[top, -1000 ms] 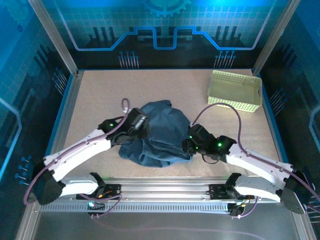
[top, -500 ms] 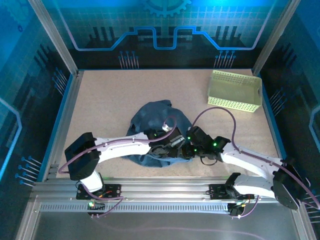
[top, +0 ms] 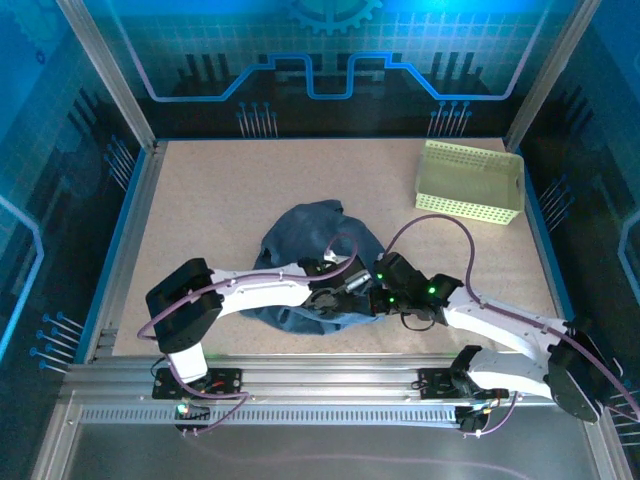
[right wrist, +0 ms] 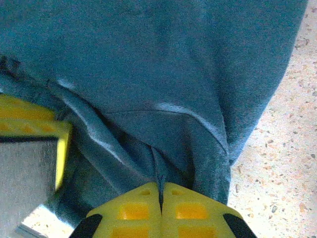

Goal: Fold the inside-out t-shirt

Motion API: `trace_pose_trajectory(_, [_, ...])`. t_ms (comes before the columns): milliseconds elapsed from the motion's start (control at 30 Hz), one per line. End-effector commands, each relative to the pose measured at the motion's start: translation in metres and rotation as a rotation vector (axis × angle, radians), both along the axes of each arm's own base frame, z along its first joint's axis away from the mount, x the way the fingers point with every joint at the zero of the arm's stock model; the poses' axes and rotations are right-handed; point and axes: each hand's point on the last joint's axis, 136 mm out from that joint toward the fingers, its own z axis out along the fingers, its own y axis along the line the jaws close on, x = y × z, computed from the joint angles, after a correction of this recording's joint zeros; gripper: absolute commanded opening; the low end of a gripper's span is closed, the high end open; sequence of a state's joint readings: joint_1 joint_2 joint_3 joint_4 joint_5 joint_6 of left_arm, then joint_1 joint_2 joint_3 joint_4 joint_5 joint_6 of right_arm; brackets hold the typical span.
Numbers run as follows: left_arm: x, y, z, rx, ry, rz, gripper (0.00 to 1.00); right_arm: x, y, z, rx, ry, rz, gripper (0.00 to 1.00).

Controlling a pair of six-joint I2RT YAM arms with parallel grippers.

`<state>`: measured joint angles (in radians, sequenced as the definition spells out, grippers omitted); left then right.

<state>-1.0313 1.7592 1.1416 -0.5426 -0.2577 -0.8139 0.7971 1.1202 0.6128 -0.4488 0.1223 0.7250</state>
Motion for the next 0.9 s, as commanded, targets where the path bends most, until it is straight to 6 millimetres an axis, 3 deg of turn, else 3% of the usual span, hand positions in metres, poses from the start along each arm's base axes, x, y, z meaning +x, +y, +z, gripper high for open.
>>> trace_pose_trajectory(0, [0.012, 0.008, 0.0, 0.01, -0.043, 0.025, 0.12, 0.006, 0.004, 0.01, 0.018, -0.036, 0.006, 0.0])
trace_pose_trajectory(100, [0.02, 0.008, 0.01, -0.021, -0.087, 0.036, 0.0, 0.005, 0.002, 0.006, 0.014, -0.035, 0.009, 0.0])
trace_pose_trajectory(400, [0.023, 0.003, 0.068, -0.184, -0.207, -0.009, 0.0, 0.005, -0.005, -0.005, -0.046, -0.053, 0.016, 0.0])
trace_pose_trajectory(533, [0.016, 0.012, 0.091, -0.235, -0.25, -0.039, 0.0, 0.011, -0.011, 0.005, -0.073, -0.085, 0.004, 0.1])
trace_pose_trajectory(733, [0.009, 0.033, 0.103, -0.257, -0.299, -0.046, 0.0, 0.02, -0.006, 0.026, -0.018, -0.128, 0.025, 0.14])
trace_pose_trajectory(867, [0.006, 0.041, 0.103, -0.289, -0.321, -0.045, 0.0, 0.02, 0.003, 0.033, 0.01, -0.134, 0.07, 0.24])
